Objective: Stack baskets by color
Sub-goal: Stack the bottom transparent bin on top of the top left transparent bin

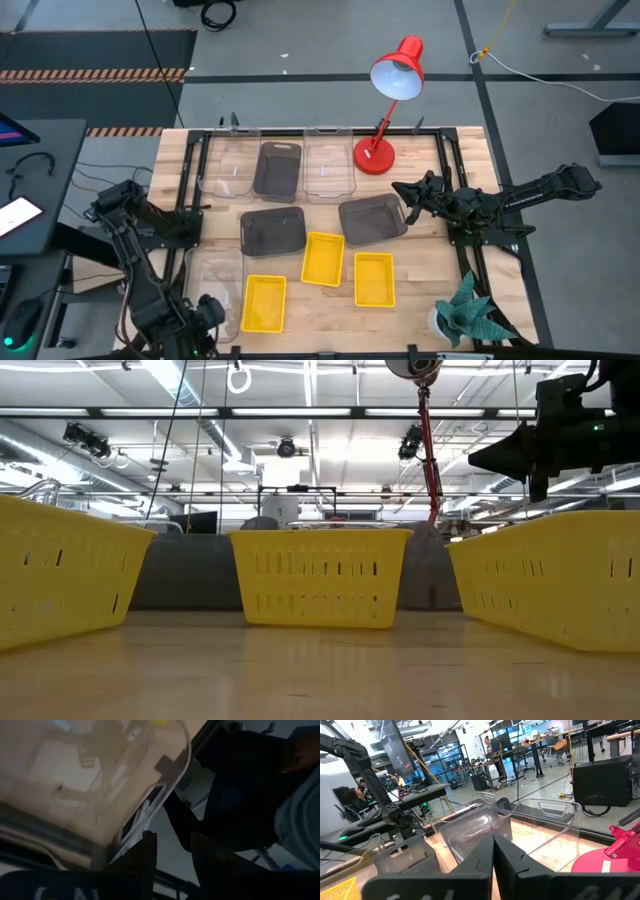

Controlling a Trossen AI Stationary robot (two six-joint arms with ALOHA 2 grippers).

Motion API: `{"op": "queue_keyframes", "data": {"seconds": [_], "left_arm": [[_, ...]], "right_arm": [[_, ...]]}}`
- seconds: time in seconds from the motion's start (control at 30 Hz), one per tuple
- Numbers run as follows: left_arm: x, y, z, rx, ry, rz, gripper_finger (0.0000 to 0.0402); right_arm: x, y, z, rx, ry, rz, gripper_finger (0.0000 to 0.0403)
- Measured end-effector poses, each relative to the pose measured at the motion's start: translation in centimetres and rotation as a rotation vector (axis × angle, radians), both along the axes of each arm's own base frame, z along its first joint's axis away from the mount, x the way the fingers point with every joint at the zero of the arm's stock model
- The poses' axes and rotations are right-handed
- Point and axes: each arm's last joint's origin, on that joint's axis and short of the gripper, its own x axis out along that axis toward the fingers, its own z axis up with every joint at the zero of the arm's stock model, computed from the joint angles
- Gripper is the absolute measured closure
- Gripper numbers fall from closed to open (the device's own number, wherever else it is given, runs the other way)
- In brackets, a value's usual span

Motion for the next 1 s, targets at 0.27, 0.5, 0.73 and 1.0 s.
{"op": "queue_keyframes", "data": {"seconds": [0.27, 0.5, 0.73, 1.0], "left_arm": [[0.6, -0.1, 0.2, -0.041, -0.005, 0.035, 0.0277], [1.1, 0.2, -0.1, 0.014, -0.078, 0.033, 0.0277], [1.0, -1.1, -2.1, 0.106, -0.098, -0.094, 0.0276], [1.1, -1.6, -3.0, 0.141, -0.102, -0.178, 0.0274]], "right_arm": [[0.0, 0.0, 0.0, 0.0, 0.0, 0.0, 0.0389], [0.0, 0.0, 0.0, 0.0, 0.0, 0.0, 0.0389], [0.0, 0.0, 0.0, 0.0, 0.0, 0.0, 0.0389], [0.0, 0.0, 0.0, 0.0, 0.0, 0.0, 0.0389]]}}
